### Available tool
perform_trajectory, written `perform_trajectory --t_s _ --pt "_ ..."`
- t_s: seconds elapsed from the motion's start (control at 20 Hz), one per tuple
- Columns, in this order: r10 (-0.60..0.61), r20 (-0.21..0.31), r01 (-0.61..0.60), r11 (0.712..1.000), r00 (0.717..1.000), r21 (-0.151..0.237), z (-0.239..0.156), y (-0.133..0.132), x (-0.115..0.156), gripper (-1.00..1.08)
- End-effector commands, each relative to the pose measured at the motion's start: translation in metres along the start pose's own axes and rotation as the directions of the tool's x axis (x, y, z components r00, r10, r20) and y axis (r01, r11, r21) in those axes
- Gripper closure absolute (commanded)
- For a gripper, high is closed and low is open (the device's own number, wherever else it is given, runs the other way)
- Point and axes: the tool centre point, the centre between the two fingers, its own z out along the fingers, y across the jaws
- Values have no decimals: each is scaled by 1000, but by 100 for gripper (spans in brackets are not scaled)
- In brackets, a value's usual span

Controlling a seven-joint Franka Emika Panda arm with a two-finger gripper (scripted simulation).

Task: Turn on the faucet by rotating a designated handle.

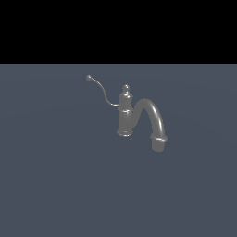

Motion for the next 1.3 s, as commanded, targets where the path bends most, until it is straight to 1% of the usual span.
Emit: perform_trajectory --t_s 0.0,0.15,0.35,0.45,0.65,0.85,1.25 --pt "0 0 0 1000 1000 0 0 0 0 108" --pt "-3 -5 3 1000 1000 -8 -1 0 3 108" --pt "-13 -19 13 999 1000 -32 -5 1 10 108" --pt "-15 -20 15 999 1000 -35 -6 1 10 108" --pt "-8 -20 8 999 1000 -32 -5 1 12 108" --pt "16 -20 -16 999 1000 -28 -4 0 18 108" --pt "112 -20 -113 994 993 -10 4 -4 45 108"
